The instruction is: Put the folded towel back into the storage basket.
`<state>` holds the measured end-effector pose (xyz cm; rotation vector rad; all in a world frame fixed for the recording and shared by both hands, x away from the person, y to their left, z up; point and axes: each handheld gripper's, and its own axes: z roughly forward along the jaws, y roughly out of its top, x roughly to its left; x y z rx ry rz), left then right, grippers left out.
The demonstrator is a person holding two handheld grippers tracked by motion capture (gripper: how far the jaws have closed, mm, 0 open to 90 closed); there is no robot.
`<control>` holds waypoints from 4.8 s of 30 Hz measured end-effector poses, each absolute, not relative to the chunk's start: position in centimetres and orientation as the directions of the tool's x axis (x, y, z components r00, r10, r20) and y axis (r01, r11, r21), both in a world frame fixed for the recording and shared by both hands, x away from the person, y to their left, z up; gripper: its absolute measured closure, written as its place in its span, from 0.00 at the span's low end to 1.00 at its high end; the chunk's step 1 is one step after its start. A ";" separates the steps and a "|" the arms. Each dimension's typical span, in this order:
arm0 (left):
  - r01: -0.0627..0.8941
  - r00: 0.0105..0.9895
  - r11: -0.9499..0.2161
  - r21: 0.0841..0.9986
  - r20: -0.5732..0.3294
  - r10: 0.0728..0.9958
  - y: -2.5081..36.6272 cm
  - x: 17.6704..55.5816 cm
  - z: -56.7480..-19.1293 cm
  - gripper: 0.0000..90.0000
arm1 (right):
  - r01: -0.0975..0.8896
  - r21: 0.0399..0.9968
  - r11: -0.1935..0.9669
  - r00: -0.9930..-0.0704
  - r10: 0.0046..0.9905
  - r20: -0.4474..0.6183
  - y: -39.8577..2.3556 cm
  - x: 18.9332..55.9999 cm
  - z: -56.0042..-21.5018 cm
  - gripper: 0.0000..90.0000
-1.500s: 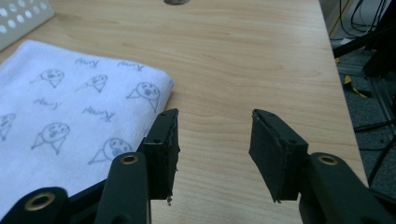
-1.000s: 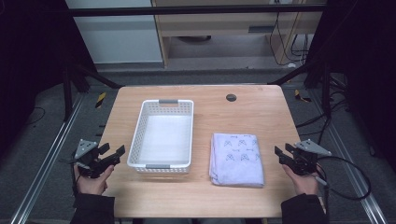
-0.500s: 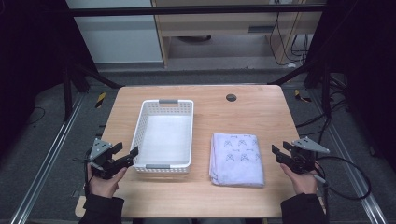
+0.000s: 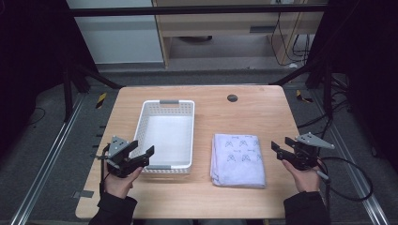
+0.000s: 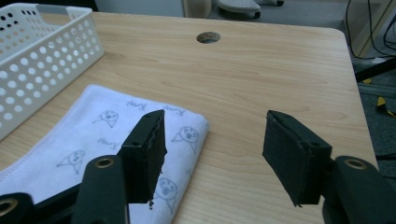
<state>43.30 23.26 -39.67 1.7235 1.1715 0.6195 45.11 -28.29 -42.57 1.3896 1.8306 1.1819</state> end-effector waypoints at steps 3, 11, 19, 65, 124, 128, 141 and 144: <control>0.424 0.436 -0.119 0.898 -0.087 0.896 22.1 43.4 -39.1 0.34 | 0.454 0.887 0.083 -0.327 0.942 0.079 -28.0 45.3 -41.9 0.40; 0.399 0.491 -0.151 0.904 -0.072 0.868 18.2 43.6 -38.0 0.35 | 0.431 0.899 0.077 -0.340 0.937 0.082 -27.7 45.3 -40.4 0.36; 0.382 0.535 -0.196 0.903 -0.043 0.844 15.2 43.7 -37.9 0.35 | 0.425 0.902 0.080 -0.343 0.936 0.078 -27.6 45.5 -39.8 0.35; 0.441 0.640 -0.350 0.827 -0.017 0.768 4.4 43.7 -43.8 0.36 | 0.457 0.885 0.093 -0.386 0.917 0.103 -25.1 48.3 -41.2 0.31; 0.565 0.601 -0.347 0.748 -0.086 0.794 2.8 44.7 -50.0 0.36 | 0.639 0.755 0.147 -0.362 0.923 0.127 -23.9 51.3 -49.2 0.32; 0.573 0.599 -0.338 0.747 -0.099 0.795 2.9 44.7 -50.1 0.36 | 0.653 0.744 0.143 -0.359 0.923 0.138 -23.9 51.4 -49.6 0.32; 0.590 0.604 -0.318 0.742 -0.144 0.784 2.8 44.6 -50.2 0.48 | 0.687 0.718 0.110 -0.349 0.917 0.192 -23.9 51.7 -50.1 0.37; 0.597 0.602 -0.319 0.736 -0.148 0.784 2.7 44.7 -50.2 0.50 | 0.689 0.717 0.108 -0.362 0.908 0.211 -23.8 51.6 -50.1 0.49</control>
